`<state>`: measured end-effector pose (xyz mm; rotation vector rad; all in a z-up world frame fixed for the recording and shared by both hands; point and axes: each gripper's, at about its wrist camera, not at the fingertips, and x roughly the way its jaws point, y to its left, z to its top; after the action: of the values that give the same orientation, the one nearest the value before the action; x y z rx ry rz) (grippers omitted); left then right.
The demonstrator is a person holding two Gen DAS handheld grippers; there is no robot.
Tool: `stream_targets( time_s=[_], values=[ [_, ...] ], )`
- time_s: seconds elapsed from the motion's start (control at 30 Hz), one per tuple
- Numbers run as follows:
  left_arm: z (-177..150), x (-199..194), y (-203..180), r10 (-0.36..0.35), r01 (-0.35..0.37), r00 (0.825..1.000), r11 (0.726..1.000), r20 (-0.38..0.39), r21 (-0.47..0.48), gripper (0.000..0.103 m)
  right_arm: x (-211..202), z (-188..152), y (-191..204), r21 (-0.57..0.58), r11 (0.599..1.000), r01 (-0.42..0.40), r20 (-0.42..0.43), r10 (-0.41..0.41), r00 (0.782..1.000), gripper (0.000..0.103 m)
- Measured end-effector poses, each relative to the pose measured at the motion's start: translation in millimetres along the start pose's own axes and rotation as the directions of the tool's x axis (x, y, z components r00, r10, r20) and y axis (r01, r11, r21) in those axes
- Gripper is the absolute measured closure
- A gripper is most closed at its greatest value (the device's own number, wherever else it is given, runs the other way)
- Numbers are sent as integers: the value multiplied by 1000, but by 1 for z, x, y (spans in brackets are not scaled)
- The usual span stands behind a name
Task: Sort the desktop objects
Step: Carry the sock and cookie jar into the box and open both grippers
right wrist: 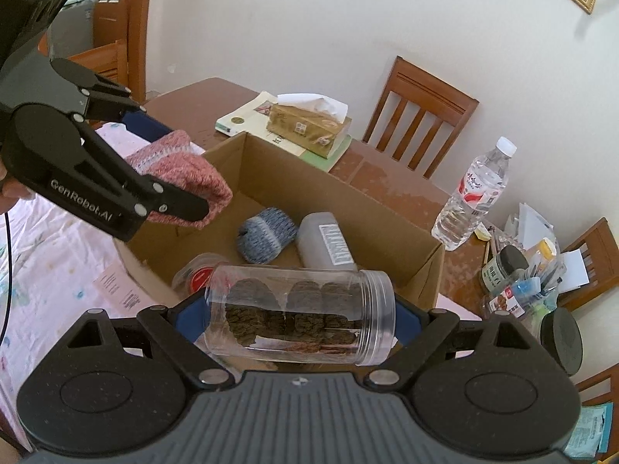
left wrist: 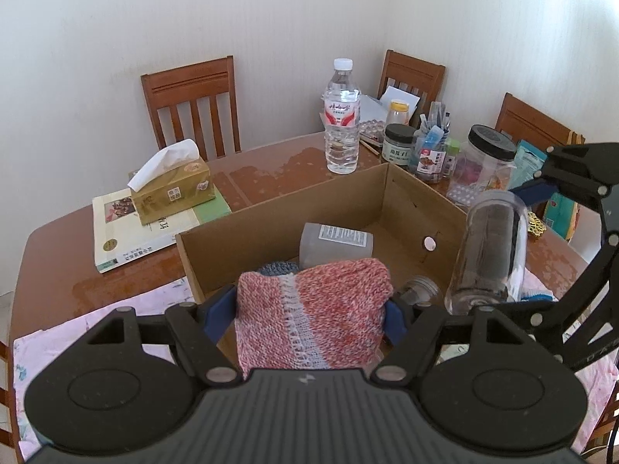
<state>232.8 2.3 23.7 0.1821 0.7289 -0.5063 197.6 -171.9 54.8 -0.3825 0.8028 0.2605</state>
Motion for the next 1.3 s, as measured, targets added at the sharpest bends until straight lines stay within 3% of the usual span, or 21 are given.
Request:
stream_targets(
  time_s=[0.4,0.47,0.77,1.3],
  values=[
    [7,30,18,-11,11,1000,1000,-26,-9,26,35,17,-17,16,1000,6,-40,-5,999,8],
    [7,34,19,-16,16,999,1000,-34,-3,14,41,20,-20,22,1000,3,-44,-2,999,8],
    [1,41,19,-22,23,998,1000,-64,13,13,66,24,-29,36,999,1,-70,2,998,6],
    [-4,34,12,-15,18,997,999,-80,29,11,54,10,-29,55,998,13,-74,-9,997,2]
  ],
)
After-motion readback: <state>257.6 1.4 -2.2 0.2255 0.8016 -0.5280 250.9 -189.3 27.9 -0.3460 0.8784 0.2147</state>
